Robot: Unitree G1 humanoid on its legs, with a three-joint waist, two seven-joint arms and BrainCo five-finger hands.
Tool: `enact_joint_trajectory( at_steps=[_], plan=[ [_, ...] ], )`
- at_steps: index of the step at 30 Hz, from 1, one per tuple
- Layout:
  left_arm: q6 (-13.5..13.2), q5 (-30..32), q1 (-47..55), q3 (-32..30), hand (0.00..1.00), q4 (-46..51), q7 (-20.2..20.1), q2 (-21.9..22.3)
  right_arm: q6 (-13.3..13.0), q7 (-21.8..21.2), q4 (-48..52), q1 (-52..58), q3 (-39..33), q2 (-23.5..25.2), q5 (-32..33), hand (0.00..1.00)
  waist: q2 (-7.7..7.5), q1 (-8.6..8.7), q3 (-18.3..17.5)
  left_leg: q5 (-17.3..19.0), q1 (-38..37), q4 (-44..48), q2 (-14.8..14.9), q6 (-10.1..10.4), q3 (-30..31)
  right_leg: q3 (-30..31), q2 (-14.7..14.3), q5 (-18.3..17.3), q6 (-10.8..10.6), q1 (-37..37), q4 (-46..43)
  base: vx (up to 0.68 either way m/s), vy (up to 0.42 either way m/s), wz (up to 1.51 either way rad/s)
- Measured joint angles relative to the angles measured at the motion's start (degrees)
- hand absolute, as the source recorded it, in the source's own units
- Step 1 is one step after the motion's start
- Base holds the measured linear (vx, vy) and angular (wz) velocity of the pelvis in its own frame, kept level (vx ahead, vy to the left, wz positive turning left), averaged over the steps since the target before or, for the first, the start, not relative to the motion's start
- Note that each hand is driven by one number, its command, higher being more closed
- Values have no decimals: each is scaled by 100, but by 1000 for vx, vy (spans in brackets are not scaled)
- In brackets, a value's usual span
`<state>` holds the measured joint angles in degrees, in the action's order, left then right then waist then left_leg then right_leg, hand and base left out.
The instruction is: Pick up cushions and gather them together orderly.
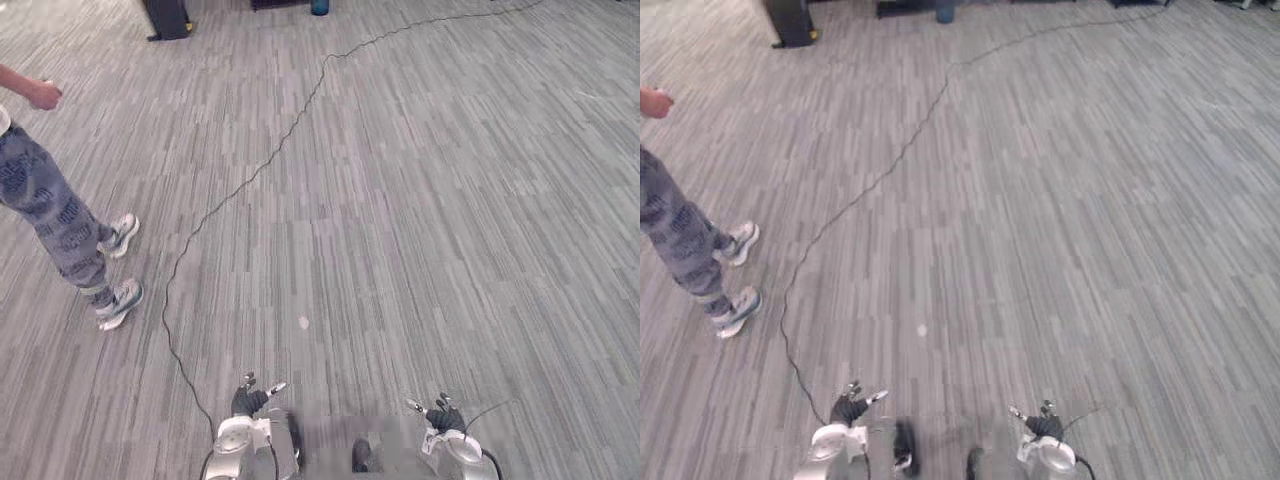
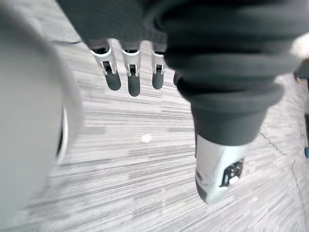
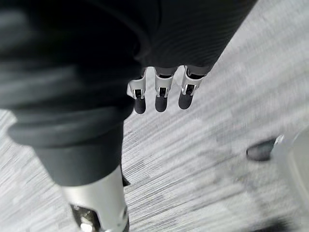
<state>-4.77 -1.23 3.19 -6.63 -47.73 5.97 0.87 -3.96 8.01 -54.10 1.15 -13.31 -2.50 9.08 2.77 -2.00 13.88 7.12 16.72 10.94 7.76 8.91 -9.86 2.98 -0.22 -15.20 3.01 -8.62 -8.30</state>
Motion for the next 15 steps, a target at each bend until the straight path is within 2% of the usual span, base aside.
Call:
enact_joint_trajectory(
  at_steps=[1, 2, 3, 4, 5, 6, 7, 8, 9, 10, 11, 13, 15],
  plan=[
    [-1, -15, 6, -4, 0, -40, 5, -44, 6, 18, -146, 40, -2, -10, 2, 0, -23, -42, -26, -443, 33, 173, -45, -105, 114, 169, 104, -267, -84, -194, -21, 631, 408, -71],
    [1, -12, 30, -3, 0, -86, 6, -109, 6, 41, -176, 117, 0, 38, -2, 0, -151, -53, -148, -651, 5, 297, -233, -260, 111, 318, 305, -452, -127, -231, -147, 568, 344, -59],
    [0, -11, 37, -2, 0, -140, 3, -189, 4, 31, -202, 190, -1, 68, -3, 0, -272, -52, -228, -626, 21, 397, -366, -324, 100, 416, 434, -507, -114, -142, -357, 727, 360, -56],
    [11, -10, 38, -9, 0, -163, 0, -279, -3, 29, -197, 241, -1, 95, -4, 0, -446, -30, -334, -456, -2, 529, -529, -626, -19, 591, 578, -508, -177, 214, -1112, 612, 257, -51],
    [7, -12, 33, -10, 0, -218, 0, -323, 0, 28, -206, 249, -3, 117, -6, 0, -526, -33, -348, -366, -62, 585, -578, -698, -145, 668, 627, -475, -436, 431, -1610, 715, 296, -62],
    [8, -14, 18, -1, 0, -279, 4, -419, 0, 23, -212, 239, -2, 169, -10, 0, -657, -5, -295, -122, -331, 669, -666, -793, -361, 785, 717, -227, -948, 845, -2754, 453, 181, -47],
    [11, -17, 5, 34, 0, -307, 8, -472, 1, 11, -212, 240, 5, 191, -10, 0, -701, 32, -270, 35, -541, 683, -712, -856, -432, 815, 753, 98, -1371, 1094, -3412, 556, 214, -56],
    [42, -23, 2, 192, 0, -464, 12, -552, -1, -30, -210, 240, 61, 232, -9, 0, -683, 119, -225, 327, -1018, 685, -724, -909, -544, 691, 811, 403, -1624, 1425, -4524, 428, 155, -47],
    [53, -22, 16, 246, 0, -495, 15, -563, -11, -61, -162, 232, 61, 234, -10, 0, -659, 141, -204, 402, -1265, 634, -719, -941, -599, 506, 871, 334, -1463, 1587, -4883, 615, 195, -64],
    [60, -23, 36, 350, 0, -531, 18, -551, -26, -88, -60, 210, 89, 170, -19, 0, -564, 162, -147, 505, -1774, 385, -671, -974, -712, 64, 953, 171, -1090, 1871, -5288, 583, 170, -74],
    [62, -31, 33, 429, 0, -533, 16, -522, -70, -98, -53, 173, 142, 74, -17, 0, -399, 173, -80, 560, -2295, 17, -575, -961, -847, -448, 914, -33, -767, 2170, -5290, 482, 139, -70],
    [60, -66, 23, 462, 0, -544, 14, -522, -100, -119, -53, 80, 210, 9, -15, 0, -333, 228, -44, 559, -2782, -329, -448, -961, -999, -1079, 796, -290, -563, 2534, -4690, 496, 67, -46],
    [62, -71, -49, 517, 0, -614, 3, -529, -149, -141, -5, 52, 223, 13, -5, 0, -335, 306, -40, 559, -3024, -437, -360, -960, -1104, -1476, 671, -281, -493, 2907, -3615, 599, -26, -22]
  ],
)
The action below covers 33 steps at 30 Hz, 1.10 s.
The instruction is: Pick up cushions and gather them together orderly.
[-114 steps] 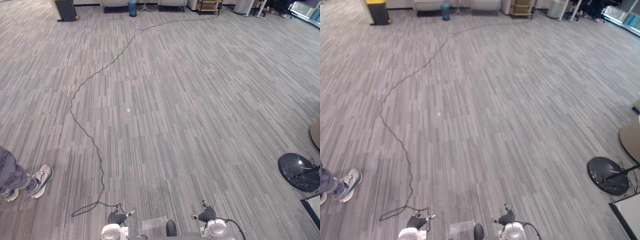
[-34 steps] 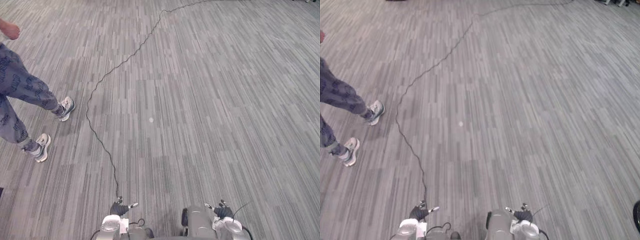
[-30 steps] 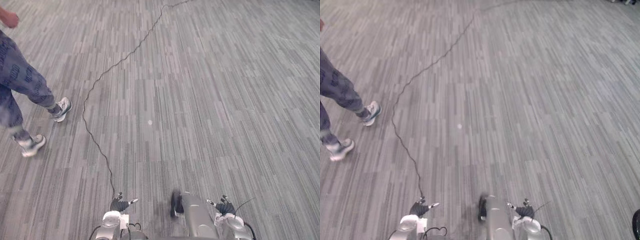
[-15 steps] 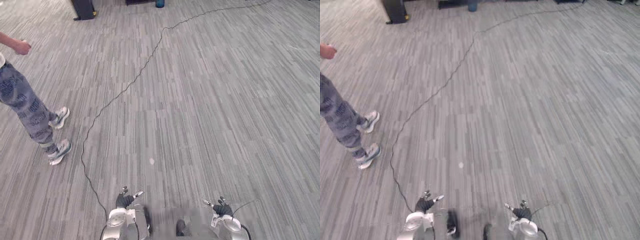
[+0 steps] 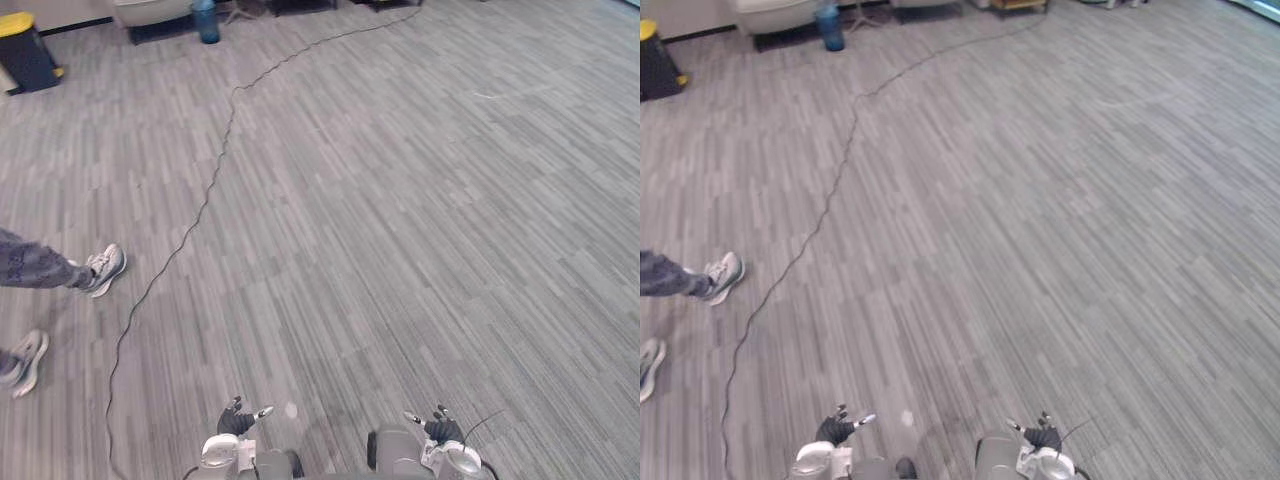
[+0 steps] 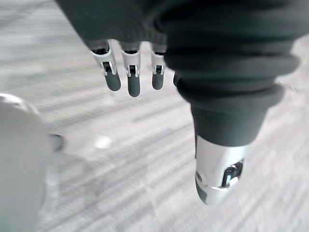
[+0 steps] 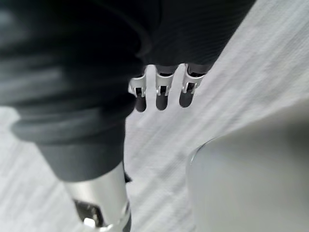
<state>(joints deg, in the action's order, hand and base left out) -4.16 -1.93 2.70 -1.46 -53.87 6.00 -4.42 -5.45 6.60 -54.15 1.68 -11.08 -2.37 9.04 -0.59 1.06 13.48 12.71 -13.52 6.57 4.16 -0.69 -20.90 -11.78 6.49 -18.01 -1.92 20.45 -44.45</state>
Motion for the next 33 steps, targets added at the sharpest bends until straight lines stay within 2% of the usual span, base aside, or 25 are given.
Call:
enact_joint_trajectory(
  at_steps=[2, 3, 4, 5, 6, 7, 9, 10, 11, 13, 15, 16, 18, 20, 21, 22, 23, 24, 25, 26, 27, 28, 30, 31, 33],
  plan=[
    [2, 6, -125, 29, 0, -90, -6, 27, 8, -18, 81, -49, -4, -24, 0, 0, 9, 81, 10, 0, -239, -119, 39, 0, -28, -59, -161, 628, 46, 294, 1626, 491, -99, 0],
    [1, 17, -106, 28, 0, -169, -10, 28, 26, -27, 80, -48, -2, -38, -9, 0, -38, 146, 8, 7, -421, -232, -31, 20, -9, -10, -208, 1244, 38, 256, 2622, 486, -119, 19],
    [3, 28, -89, 16, 0, -262, -12, 35, 43, -44, 42, -21, -32, -64, -3, 0, -74, 225, 8, 81, -708, -246, -92, 271, 85, 65, -178, 2290, 386, 216, 2795, 639, -151, 9],
    [12, 70, -124, -14, 0, -352, -17, 139, 49, -48, 27, -74, -115, -134, -9, 0, 101, 231, 13, 73, -839, -196, 61, 440, 101, 52, -285, 2113, 617, 297, 2347, 634, -147, -11],
    [11, 76, -125, -119, 0, -369, -53, 222, 66, -49, 35, -87, -176, -214, -12, 0, 228, 191, -2, -102, -817, 82, 168, 766, 124, 77, -330, 1703, 710, 412, 1861, 735, -244, -27],
    [9, 75, -125, -251, 0, -339, -51, 310, 88, -65, 139, -64, -244, -200, -8, 0, 289, 224, 32, -323, -553, 970, 338, 1046, 187, 76, -364, 1311, 746, 336, 1575, 583, -238, -19],
    [12, 73, -90, -517, 0, -203, -46, 442, 111, -63, 227, -32, -217, -196, -11, 0, 402, 219, 68, -771, 299, 3134, 797, 1086, 523, 164, -586, 1029, 824, -65, 1670, 628, -254, -39],
    [11, 71, -4, -676, 0, 3, -51, 524, 156, -51, 326, 3, -177, -85, -4, 0, 435, 160, 90, -668, 895, 4706, 1109, 1092, 626, 314, -855, 884, 931, -540, 1879, 555, -175, -85],
    [-1, 73, 30, -719, 0, 171, -52, 521, 145, -45, 433, 64, -117, 21, -4, 0, 387, 94, 122, -508, 1167, 5311, 1204, 1067, 630, 441, -967, 787, 1027, -898, 1999, 527, -125, -94],
    [-31, 69, 78, -734, 0, 413, -59, 533, 149, -28, 613, 136, 69, 89, -2, 0, 235, 1, 148, -237, 1732, 5588, 1206, 906, 518, 781, -1079, 556, 1147, -1511, 2289, 515, -77, -90],
    [-54, 60, 89, -738, 0, 597, -69, 534, 152, -20, 657, 187, 116, 148, -1, 0, 189, -124, 107, -72, 2322, 5111, 1175, 700, 246, 1197, -1131, 441, 1138, -2012, 2653, 488, 30, -104],
    [-65, 53, 149, -762, 0, 687, -70, 552, 162, -18, 718, 226, 141, 176, -1, 0, 181, -151, 92, 4, 2632, 4393, 1018, 618, 136, 1512, -1131, 371, 1125, -2356, 2881, 370, 66, -91],
    [-160, 48, 231, -781, 0, 791, -65, 574, 161, -19, 725, 216, 171, 182, -4, 0, 182, -207, 83, -59, 2844, 2813, 681, 678, 194, 1945, -1051, 230, 1052, -2670, 3056, 537, 167, -113],
    [-172, 11, 252, -753, 0, 709, -54, 576, 151, -8, 466, 147, 83, 150, -7, 0, 305, -282, -32, -665, 3074, 749, 307, 830, 784, 2512, -1003, 71, 812, -3078, 3345, 754, 343, -131],
    [-172, 9, 252, -747, 0, 704, -54, 577, 150, -6, 400, 154, 73, 132, -9, 0, 322, -293, -70, -812, 3148, 613, 278, 762, 849, 2597, -988, 27, 741, -3165, 3396, 699, 366, -106],
    [-173, 4, 249, -731, 0, 696, -56, 564, 156, -1, 282, 179, 64, 127, -10, 0, 263, -361, -105, -1268, 3125, 633, 207, 611, 952, 2753, -914, -75, 603, -3282, 3397, 632, 329, -89],
    [-169, 13, 242, -729, 0, 643, -47, 499, 156, 5, 152, 232, 55, 160, -16, 0, 109, -432, -273, -1571, 3030, 643, 36, 302, 961, 2902, -743, -151, 470, -3309, 3243, 635, 316, -73],
    [-160, 17, 231, -688, 0, 548, -46, 386, 159, -3, 145, 280, 48, 244, -28, 0, -107, -319, -429, -1411, 3000, 696, -147, 130, 886, 2895, -543, -114, 357, -3130, 2896, 911, 425, -54],
    [-165, 19, 213, -656, 0, 508, -55, 277, 157, -12, 124, 339, 21, 338, -71, 0, -300, -293, -438, -1102, 2773, 827, -240, 36, 666, 2865, -484, 0, -82, -2846, 1908, 832, 368, -34],
    [-154, 21, 205, -651, 0, 464, -42, 225, 160, -14, 73, 333, 23, 380, -148, 0, -386, -299, -441, -937, 2487, 816, -305, -48, 550, 2796, -477, 249, -686, -2551, 961, 685, 299, -47],
    [-144, 23, 187, -635, 0, 428, -41, 210, 159, -26, 83, 328, 27, 387, -208, 0, -397, -269, -437, -823, 2271, 797, -339, -88, 528, 2732, -459, 438, -1058, -2347, 403, 492, 190, -43],
    [-126, 25, 162, -631, 0, 347, -39, 210, 149, -48, 111, 318, 37, 364, -231, 0, -370, -232, -422, -711, 2027, 759, -358, -130, 525, 2591, -440, 531, -1235, -2201, -139, 447, 176, -48],
    [-41, 58, 131, -577, 0, 118, -27, 292, 118, -75, 332, 309, 65, 263, -236, 0, -148, -175, -364, -262, 1022, 480, -281, -106, 249, 1754, -246, 310, -758, -1515, -1436, 629, 258, -83],
    [-37, 57, 125, -488, 0, 21, -8, 305, 77, -97, 397, 277, 71, 231, -237, 0, 3, -147, -367, -94, 616, 262, -219, -47, 108, 1184, -118, 138, -458, -1004, -1555, 507, 189, -81],
    [-25, 58, 7, -374, 0, -122, -3, 275, 64, -100, 335, 159, 65, 179, -237, 0, 31, -85, -289, -75, 146, 3, -130, -61, -57, 574, -119, -114, -19, -531, -1062, 477, 95, -45]
  ],
)
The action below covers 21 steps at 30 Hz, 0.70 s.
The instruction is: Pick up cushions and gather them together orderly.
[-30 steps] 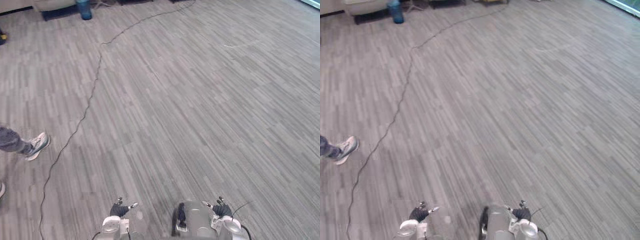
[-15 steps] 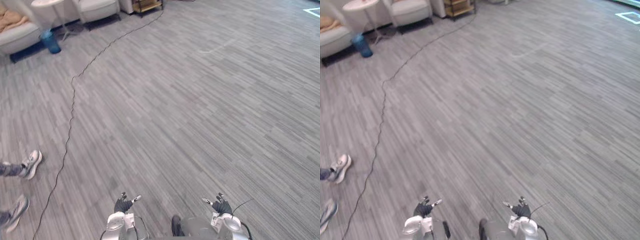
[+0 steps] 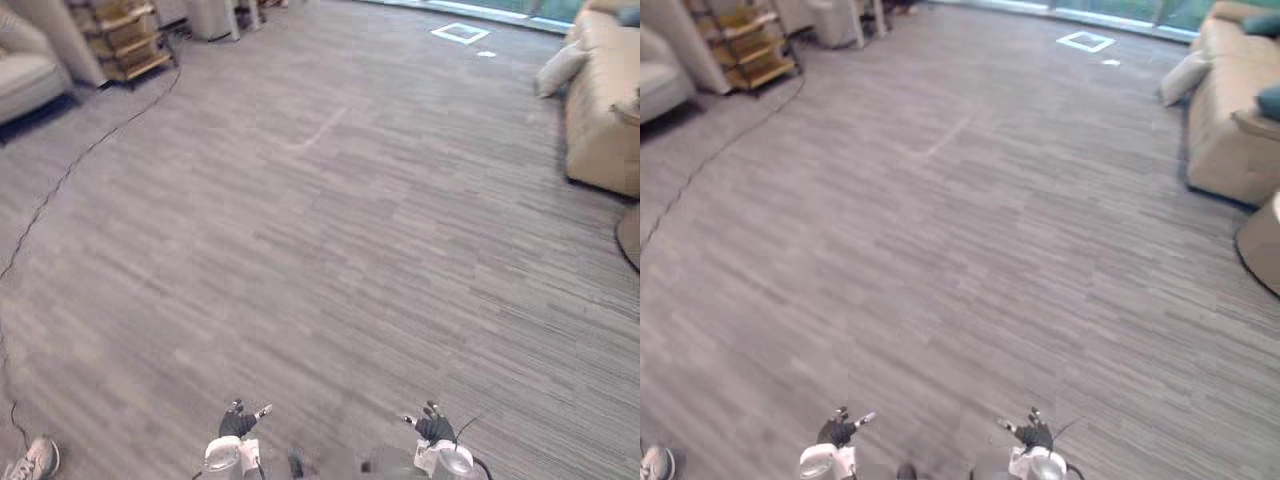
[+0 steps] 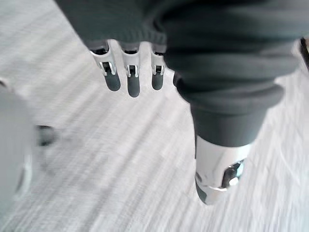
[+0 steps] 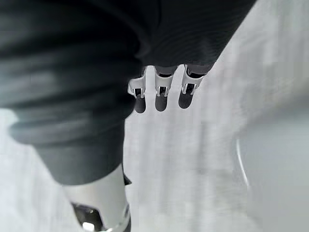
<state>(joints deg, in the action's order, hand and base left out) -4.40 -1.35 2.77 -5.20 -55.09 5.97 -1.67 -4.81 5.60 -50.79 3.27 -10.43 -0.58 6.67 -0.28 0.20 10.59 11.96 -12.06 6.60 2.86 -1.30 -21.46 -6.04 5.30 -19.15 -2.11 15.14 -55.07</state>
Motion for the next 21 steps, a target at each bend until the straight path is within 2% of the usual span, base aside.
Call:
enact_joint_trajectory(
  at_steps=[1, 3, 4, 5, 6, 7, 8, 9, 10, 11, 12, 13, 15, 16, 17, 19, 21],
  plan=[
    [18, 3, -62, 79, 0, -79, -1, -5, 0, 2, -29, -15, -2, -52, -2, 0, 1, 69, 19, 0, -168, -66, 83, 0, -24, -360, -39, -28, 69, 265, 655, 454, 27, -13],
    [20, 6, -156, 254, 0, -140, -8, -42, 2, -4, -63, -20, -34, -87, 48, 0, -29, 135, 65, 0, -395, -200, 114, 0, 0, -640, -65, 411, 65, 555, 2107, 481, -55, 13],
    [21, 13, -152, 305, 0, -194, -13, -54, 12, 9, -111, -62, -31, -131, 8, 0, -139, 211, 90, 2, -585, -354, -16, 3, 37, -602, -71, 1067, 54, 589, 3304, 507, -100, 19],
    [21, 17, -125, 315, 0, -201, -13, -90, 20, 7, -238, -50, -2, -162, 1, 0, -264, 249, 100, 16, -770, -420, -163, 28, 85, -515, -6, 1438, 58, 571, 3785, 563, -137, 25],
    [21, 32, -118, 315, 0, -268, -17, -52, 33, 1, -293, -56, -39, -227, 10, 0, -252, 317, 113, 86, -1025, -435, -178, 146, 240, -384, -33, 2072, 356, 546, 3552, 573, -159, 13],
    [21, 109, -125, 249, 0, -300, -32, 17, 31, 4, -290, -89, -69, -292, 1, 0, -91, 338, 119, 86, -1098, -308, -73, 158, 339, -405, -107, 1795, 422, 630, 3113, 675, -231, 1],
    [18, 138, -126, 169, 0, -287, -43, 84, 31, -4, -269, -94, -100, -356, 1, 0, 44, 312, 114, 78, -917, 341, 86, 202, 409, -422, -145, 1493, 506, 641, 2878, 530, -216, -13],
    [19, 146, -115, 163, 0, -286, -42, 99, 33, -7, -234, -90, -148, -387, 3, 0, 141, 333, 134, 28, -587, 1172, 282, 527, 526, -433, -195, 1330, 542, 494, 2881, 509, -239, -6],
    [19, 165, -98, 127, 0, -281, -45, 133, 42, -4, -200, -79, -186, -407, 1, 0, 234, 351, 180, -193, -107, 2317, 547, 1021, 774, -442, -330, 1208, 571, 268, 3004, 526, -207, -9],
    [20, 182, -47, -62, 0, -163, -61, 213, 85, 10, -177, -78, -189, -418, 3, 0, 369, 332, 200, -291, 398, 3680, 863, 1393, 903, -421, -556, 1145, 637, -93, 3243, 528, -181, -19],
    [18, 188, 0, -149, 0, -45, -62, 251, 93, 12, -177, -78, -156, -386, 2, 0, 389, 317, 216, -220, 669, 4359, 1051, 1385, 854, -399, -684, 1094, 670, -413, 3417, 537, -144, -38],
    [9, 215, 35, -246, 0, 132, -70, 254, 99, 12, -175, -60, -45, -308, 3, 0, 307, 273, 267, -80, 920, 4832, 1164, 1249, 697, -282, -779, 1006, 740, -854, 3634, 500, -126, -49],
    [-35, 225, 44, -283, 0, 322, -77, 246, 100, 5, -188, -57, -9, -215, 4, 0, 149, 154, 280, 183, 1397, 4616, 1097, 916, 349, -10, -797, 933, 731, -1437, 4048, 451, -105, -66],
    [-37, 223, 43, -283, 0, 392, -88, 255, 101, 2, -187, -74, -8, -183, 4, 0, 141, 72, 275, 275, 1685, 4178, 990, 747, 236, 208, -798, 902, 685, -1660, 4245, 418, -34, -97],
    [-59, 221, 37, -286, 0, 423, -87, 259, 110, 2, -191, -103, -7, -180, 3, 0, 157, -7, 275, 298, 1977, 3514, 860, 689, 248, 460, -794, 859, 636, -1878, 4393, 427, -3, -106],
    [-133, 195, 39, -300, 0, 443, -84, 253, 128, 4, -212, -145, -9, -184, 1, 0, 175, -55, 283, 171, 2247, 2212, 598, 767, 550, 748, -749, 760, 550, -2157, 4550, 475, 99, -96],
    [-149, 124, 40, -292, 0, 422, -81, 249, 133, 19, -365, -84, -10, -215, -2, 0, 213, -57, 285, -324, 2340, 730, 394, 927, 1030, 1052, -707, 626, 440, -2569, 4762, 558, 217, -85]
  ],
)
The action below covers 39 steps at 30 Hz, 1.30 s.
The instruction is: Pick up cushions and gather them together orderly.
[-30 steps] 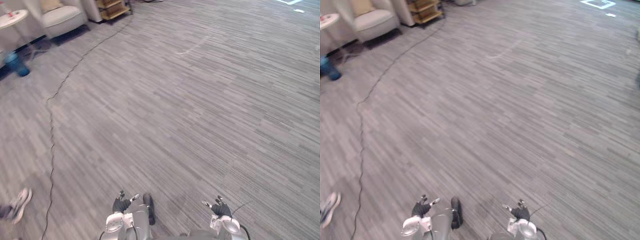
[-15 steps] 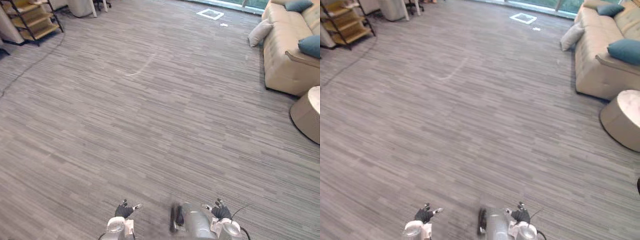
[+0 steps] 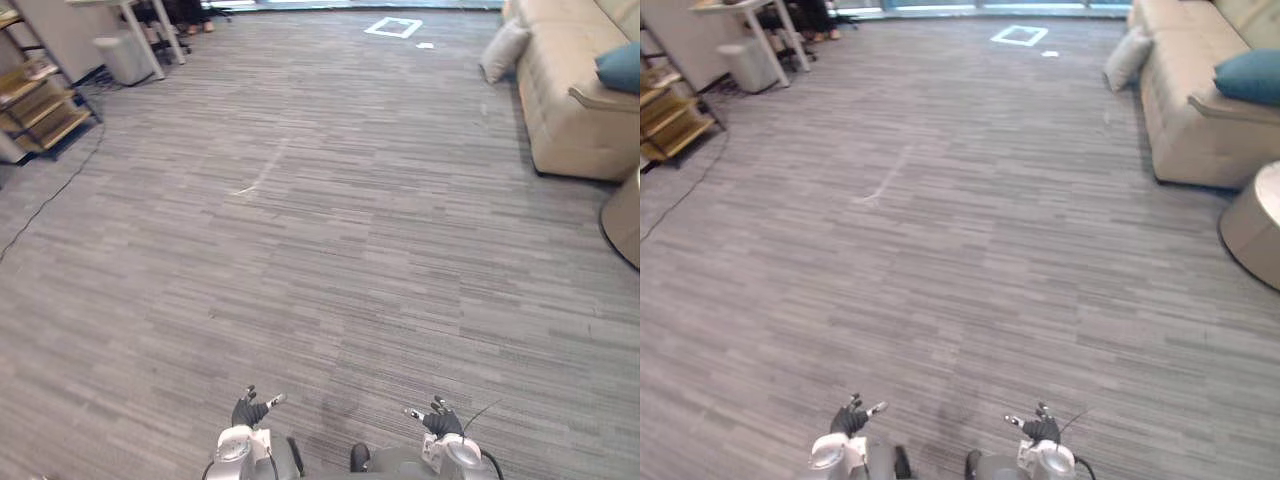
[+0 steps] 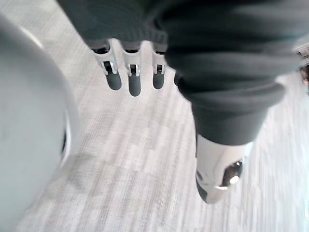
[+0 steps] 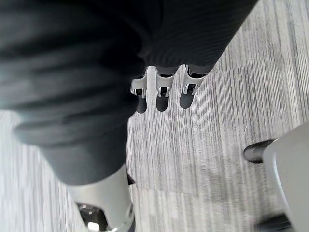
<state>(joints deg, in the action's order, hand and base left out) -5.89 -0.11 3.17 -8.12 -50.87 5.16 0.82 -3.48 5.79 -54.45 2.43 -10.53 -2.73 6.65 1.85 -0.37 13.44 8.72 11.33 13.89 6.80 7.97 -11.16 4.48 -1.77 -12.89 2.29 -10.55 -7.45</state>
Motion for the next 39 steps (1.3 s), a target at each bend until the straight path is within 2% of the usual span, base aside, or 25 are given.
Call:
enact_joint_trajectory(
  at_steps=[2, 3, 4, 5, 6, 8, 9, 11, 13, 15, 17, 19, 20, 21, 22, 23, 25, 27, 28, 30, 33, 35, 37, 38, 39],
  plan=[
    [-4, -11, -8, 35, 0, -38, -1, -9, 13, 34, -155, 54, 2, -95, 1, 0, 58, -6, -38, -341, 190, -496, -19, -20, 99, 238, 29, -245, -106, -367, 136, 595, 341, -71],
    [-4, -20, -10, 80, 0, -47, -1, -53, 13, 41, -167, 126, 6, -101, 0, 0, 32, -59, -100, -879, 243, -275, -38, -127, 128, 414, 113, -443, -184, -525, 121, 790, 483, -73],
    [0, -15, -4, 140, 0, -78, -1, -114, 11, 38, -207, 153, 4, -78, -14, 0, -64, -74, -221, -1056, 287, -22, -179, -261, 78, 561, 297, -540, -340, -516, -83, 680, 399, -69],
    [1, -13, -4, 153, 0, -97, 1, -155, 5, 34, -262, 166, 7, -46, -33, 0, -146, -53, -262, -892, 303, 82, -280, -438, 52, 603, 391, -556, -366, -376, -361, 666, 369, -54],
    [-7, -14, -7, 152, 0, -154, -5, -237, -3, 12, -287, 176, -27, 54, -80, 0, -317, -32, -339, -666, 229, 158, -486, -698, -65, 648, 550, -661, -628, 92, -1395, 608, 335, -32],
    [9, -13, -64, 269, 0, -248, 17, -370, 0, -10, -287, 120, -53, 116, -180, 0, -495, 33, -326, -283, -128, 270, -800, -849, -141, 709, 721, -303, -1542, 845, -3469, 565, 306, -1],
    [45, -11, -103, 315, 0, -367, 43, -391, -4, -24, -276, 80, -48, 102, -212, 0, -475, 68, -291, -43, -495, 278, -882, -927, -141, 625, 732, -161, -1627, 1120, -4393, 526, 248, 10],
    [62, -10, -92, 429, 0, -452, 100, -392, -51, -27, -234, 67, -23, 76, -224, 0, -319, 23, -223, 250, -1272, 39, -881, -958, -168, 207, 724, -363, -1151, 1509, -5078, 509, 210, -8],
    [73, -11, -45, 554, 0, -502, 115, -399, -67, -26, -235, -18, 7, 11, -219, 0, -206, 57, -218, 364, -2031, -520, -836, -1022, -175, -516, 712, -649, -639, 2149, -4799, 593, 128, -8],
    [90, -10, -77, 660, 0, -574, 118, -404, -119, -28, -138, -83, -2, 0, -212, 0, -180, 108, -190, 485, -2349, -764, -748, -1043, -169, -951, 598, -701, -505, 2747, -4004, 474, 34, 0],
    [131, -10, -150, 803, 0, -724, 100, -449, -125, -25, -74, -154, -42, -59, -216, 0, -178, 247, -145, 601, -2693, -962, -680, -1031, -110, -1272, 461, 4, -450, 3135, -2054, 577, -16, 27],
    [127, -2, -120, 799, 0, -729, 82, -456, -88, -10, -110, -108, -86, -92, -215, 0, -337, 303, -83, 637, -3103, -1070, -801, -988, 56, -1197, 480, 869, -356, 3157, -871, 631, -93, 54],
    [127, -1, -95, 733, 0, -776, 77, -437, -37, -13, -174, -32, -105, -181, -221, 0, -279, 371, -103, 696, -3331, -1043, -745, -898, 247, -1095, 437, 1343, -124, 3127, -1198, 835, -169, 60],
    [125, 7, -93, 669, 0, -790, 75, -379, -19, -14, -189, 31, -131, -179, -220, 0, -283, 381, -136, 694, -3385, -892, -707, -895, 340, -1059, 441, 1345, -8, 3180, -1562, 710, -165, 50],
    [119, 13, -91, 543, 0, -778, 77, -267, -5, -19, -186, 51, -253, -196, -225, 0, -163, 374, -125, 690, -3308, -437, -604, -888, 412, -1127, 427, 1004, 100, 3180, -1926, 692, -199, 26],
    [118, 12, -90, 385, 0, -752, 83, -195, 1, -15, -149, 94, -355, -236, -224, 0, -21, 389, -109, 606, -2957, 584, -479, -716, 414, -1246, 443, 684, 154, 3039, -2096, 661, -197, 18],
    [126, 11, -56, 136, 0, -629, 77, -53, 33, -9, -66, 118, -389, -315, -224, 0, 177, 387, -26, 16, -1992, 2990, 12, 245, 385, -1263, 176, 341, 289, 2517, -1957, 743, -189, -2],
    [121, 11, 22, -21, 0, -390, 81, -44, 63, -1, -44, 112, -373, -288, -219, 0, 226, 328, 16, 191, -1422, 4433, 477, 145, 179, -1206, -86, 130, 436, 1653, -1571, 659, -127, -33],
    [117, 6, 33, -14, 0, -273, 78, -113, 64, 0, -43, 120, -330, -221, -217, 0, 61, 278, 74, 337, -1187, 4606, 546, 2, 30, -1148, -96, 43, 475, 1198, -1324, 592, -118, -28],
    [93, -7, 30, 17, 0, -120, 72, -138, 60, 0, -49, 101, -276, -154, -215, 0, -77, 188, 60, 584, -550, 4235, 564, -220, -308, -979, -82, 19, 476, 583, -807, 500, -90, -38],
    [-8, -6, 0, 92, 0, -23, 75, -125, 73, 16, -71, 48, -283, -135, -217, 0, -52, 41, 45, 590, 108, 2166, 182, -256, -366, -727, 52, -15, 341, -79, -201, 539, 20, -45],
    [-4, -8, 4, 317, 0, -46, 97, -138, 71, 50, -166, 35, -275, -192, -220, 0, 107, 5, 16, -108, 371, 60, -44, 6, -7, -483, 69, -122, 160, -462, 231, 469, 140, -53],
    [-3, -9, 12, 399, 0, -49, 109, -150, 72, 76, -213, 30, -246, -200, -222, 0, 199, -26, -19, -303, 622, -159, 39, 8, 121, -340, 42, -295, 8, -671, 367, 578, 306, -66],
    [2, 0, 24, 497, 0, -90, 104, -302, 81, 97, -279, 108, -223, -122, -226, 0, -21, -96, -161, -921, 637, 161, -167, -306, 88, -60, 319, -611, -223, -758, 135, 714, 372, -73],
    [2, 0, 23, 508, 0, -155, 110, -327, 76, 101, -280, 160, -213, -116, -227, 0, -58, -94, -252, -994, 619, 211, -270, -469, 126, 34, 436, -654, -293, -616, -254, 635, 311, -71]
  ],
)
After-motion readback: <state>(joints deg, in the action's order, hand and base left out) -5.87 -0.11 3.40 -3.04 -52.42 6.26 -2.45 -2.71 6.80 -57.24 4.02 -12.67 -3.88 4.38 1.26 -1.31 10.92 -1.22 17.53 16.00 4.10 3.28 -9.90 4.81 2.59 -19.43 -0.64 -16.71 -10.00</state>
